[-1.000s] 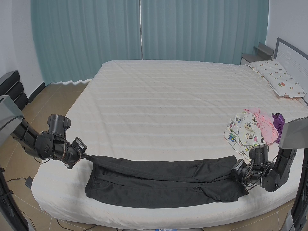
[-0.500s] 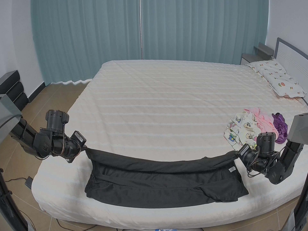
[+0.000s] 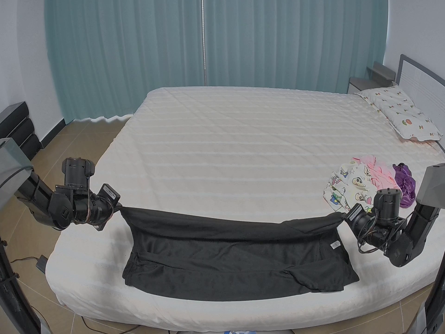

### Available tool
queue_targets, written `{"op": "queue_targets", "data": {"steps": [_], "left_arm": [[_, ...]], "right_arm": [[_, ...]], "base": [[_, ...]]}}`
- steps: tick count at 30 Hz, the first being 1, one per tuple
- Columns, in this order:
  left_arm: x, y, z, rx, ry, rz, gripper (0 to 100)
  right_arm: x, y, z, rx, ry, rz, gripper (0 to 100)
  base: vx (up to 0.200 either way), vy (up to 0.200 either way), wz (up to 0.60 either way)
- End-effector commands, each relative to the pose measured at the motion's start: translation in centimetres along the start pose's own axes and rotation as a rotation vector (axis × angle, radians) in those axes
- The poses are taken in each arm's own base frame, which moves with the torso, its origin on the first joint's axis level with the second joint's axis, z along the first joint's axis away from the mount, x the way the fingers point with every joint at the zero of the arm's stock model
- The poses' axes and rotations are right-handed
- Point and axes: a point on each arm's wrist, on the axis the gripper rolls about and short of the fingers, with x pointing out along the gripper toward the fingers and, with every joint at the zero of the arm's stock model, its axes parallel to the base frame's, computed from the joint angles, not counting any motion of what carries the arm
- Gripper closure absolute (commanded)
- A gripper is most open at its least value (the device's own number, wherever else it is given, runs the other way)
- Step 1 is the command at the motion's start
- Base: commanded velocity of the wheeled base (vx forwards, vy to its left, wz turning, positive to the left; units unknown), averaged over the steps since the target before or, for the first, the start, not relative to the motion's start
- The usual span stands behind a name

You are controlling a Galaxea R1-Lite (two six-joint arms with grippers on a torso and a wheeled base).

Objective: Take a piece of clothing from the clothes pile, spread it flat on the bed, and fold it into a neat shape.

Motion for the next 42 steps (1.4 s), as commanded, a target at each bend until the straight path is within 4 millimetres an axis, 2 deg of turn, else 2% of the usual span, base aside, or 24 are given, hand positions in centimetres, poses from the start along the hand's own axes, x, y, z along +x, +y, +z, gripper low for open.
{"op": "queue_targets", "data": {"steps": [1, 9, 16, 17, 18, 19, 23, 27, 29, 30, 31, 33, 34, 35, 38, 42], "left_arm": [[1.0, 2.5, -1.7, 0.036, 0.073, 0.093, 100], [1.8, 4.5, -3.2, 0.082, 0.136, 0.166, 100], [2.3, 5.1, -3.6, 0.089, 0.157, 0.187, 100], [2.5, 5.1, -3.8, 0.090, 0.162, 0.190, 100], [2.5, 5.2, -3.8, 0.090, 0.164, 0.192, 100], [2.5, 5.1, -3.9, 0.091, 0.164, 0.192, 0], [2.4, 5.1, -3.9, 0.088, 0.164, 0.192, 0], [2.0, 5.4, -4.0, 0.083, 0.170, 0.201, 0], [0.8, 5.5, -3.9, 0.079, 0.166, 0.193, 0], [0.6, 5.5, -3.9, 0.077, 0.166, 0.191, 0], [-0.5, 5.8, -3.9, 0.065, 0.189, 0.167, 0], [-2.0, 5.8, -4.1, 0.051, 0.231, 0.119, 0], [-2.0, 5.8, -4.1, 0.051, 0.231, 0.119, 0], [-3.1, 6.3, -4.6, 0.045, 0.281, 0.096, 0], [-3.5, 7.3, -5.7, 0.081, 0.331, 0.114, 0], [-3.8, 8.1, -6.4, 0.177, 0.362, 0.124, 0]], "right_arm": [[-0.2, -1.9, -1.5, -0.015, 0.068, -0.077, 100], [-0.5, -3.2, -3.2, -0.066, 0.139, -0.134, 100], [-0.4, -3.4, -3.4, -0.069, 0.150, -0.141, 100], [-0.3, -3.6, -3.6, -0.071, 0.157, -0.148, 0], [-0.3, -3.6, -3.7, -0.072, 0.159, -0.149, 0], [-0.3, -3.6, -3.8, -0.073, 0.163, -0.150, 0], [-0.6, -3.4, -3.8, -0.072, 0.161, -0.140, 0], [-1.4, -2.8, -2.8, -0.054, 0.123, -0.108, 0], [-3.0, -2.4, -1.7, -0.037, 0.087, -0.075, 0], [-3.2, -2.4, -1.6, -0.036, 0.086, -0.070, 0], [-4.4, -2.4, -1.5, -0.034, 0.095, -0.049, 0], [-5.7, -2.7, -1.7, -0.034, 0.127, -0.035, 0], [-5.7, -2.7, -1.7, -0.034, 0.127, -0.035, 0], [-6.9, -3.0, -2.0, -0.033, 0.160, -0.018, 0], [-7.9, -3.6, -2.4, -0.028, 0.198, 0.000, 0], [-8.0, -3.7, -2.5, -0.026, 0.202, 0.008, 0]], "base": [[0.000, 0.000, 0.00], [0.000, 0.000, 0.00], [0.000, 0.000, 0.00], [0.000, 0.000, 0.00], [0.000, 0.000, 0.00], [0.000, 0.000, 0.00], [0.000, 0.000, 0.00], [0.000, 0.000, 0.00], [0.000, 0.000, 0.00], [0.000, 0.000, 0.00], [0.000, 0.000, 0.00], [0.000, 0.000, 0.00], [0.000, 0.000, 0.00], [0.000, 0.000, 0.00], [0.000, 0.000, 0.00], [0.000, 0.000, 0.00]]}}
